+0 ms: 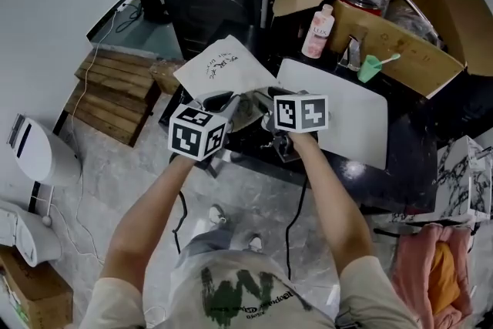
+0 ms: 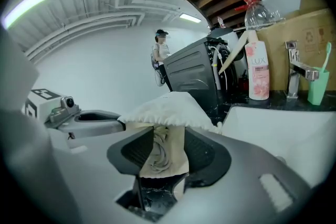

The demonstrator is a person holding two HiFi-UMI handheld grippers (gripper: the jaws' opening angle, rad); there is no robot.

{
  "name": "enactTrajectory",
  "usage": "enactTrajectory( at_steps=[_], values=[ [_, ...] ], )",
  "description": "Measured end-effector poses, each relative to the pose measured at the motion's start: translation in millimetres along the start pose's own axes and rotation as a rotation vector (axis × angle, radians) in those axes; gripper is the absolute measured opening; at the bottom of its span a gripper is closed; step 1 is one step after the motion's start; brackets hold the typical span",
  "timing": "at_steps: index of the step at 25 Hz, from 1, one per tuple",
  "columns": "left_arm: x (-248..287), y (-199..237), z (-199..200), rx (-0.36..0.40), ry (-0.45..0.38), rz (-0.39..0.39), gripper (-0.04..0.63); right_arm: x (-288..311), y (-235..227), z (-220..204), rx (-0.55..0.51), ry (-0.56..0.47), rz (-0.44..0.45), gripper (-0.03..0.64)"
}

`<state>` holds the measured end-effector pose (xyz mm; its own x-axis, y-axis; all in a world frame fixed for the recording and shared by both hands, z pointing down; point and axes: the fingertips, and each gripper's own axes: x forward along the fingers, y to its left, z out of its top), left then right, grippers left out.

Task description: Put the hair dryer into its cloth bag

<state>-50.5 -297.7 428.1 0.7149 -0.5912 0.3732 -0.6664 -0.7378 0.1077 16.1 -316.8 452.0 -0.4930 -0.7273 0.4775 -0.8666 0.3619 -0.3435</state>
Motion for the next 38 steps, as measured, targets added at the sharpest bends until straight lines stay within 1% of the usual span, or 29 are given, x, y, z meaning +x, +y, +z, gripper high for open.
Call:
enactTrajectory(
  at_steps=[8, 11, 15, 17, 22, 24, 29, 38],
  values=[
    [6, -6, -7, -0.001, 0.026, -0.021, 0.060, -21, -8, 7, -0.022, -0.030, -0.047, 0.156],
    [8, -8, -10, -0.012, 0.032, -0.032, 0.086, -27, -11, 9, -0.032, -0.037, -0.070, 0.146],
    [7, -9, -7, -0.031, 0.019, -0.039, 0.109, -35, -15, 11, -0.040, -0.048, -0.093, 0.133],
    [6, -12, -3, -0.044, 0.003, -0.052, 0.153, -39, -18, 13, -0.042, -0.060, -0.109, 0.128],
    [3, -12, 15, -0.030, -0.031, -0.053, 0.153, -47, -20, 18, -0.038, -0.097, -0.137, 0.108],
    [3, -9, 21, -0.028, -0.039, -0.050, 0.153, -52, -22, 25, -0.042, -0.126, -0.156, 0.085],
    [4, -3, 37, -0.009, -0.060, -0.030, 0.153, -65, -26, 37, -0.058, -0.156, -0.187, 0.077],
    [5, 16, 63, -0.031, -0.110, 0.011, 0.152, -87, -29, 56, -0.088, -0.221, -0.252, 0.056]
  ],
)
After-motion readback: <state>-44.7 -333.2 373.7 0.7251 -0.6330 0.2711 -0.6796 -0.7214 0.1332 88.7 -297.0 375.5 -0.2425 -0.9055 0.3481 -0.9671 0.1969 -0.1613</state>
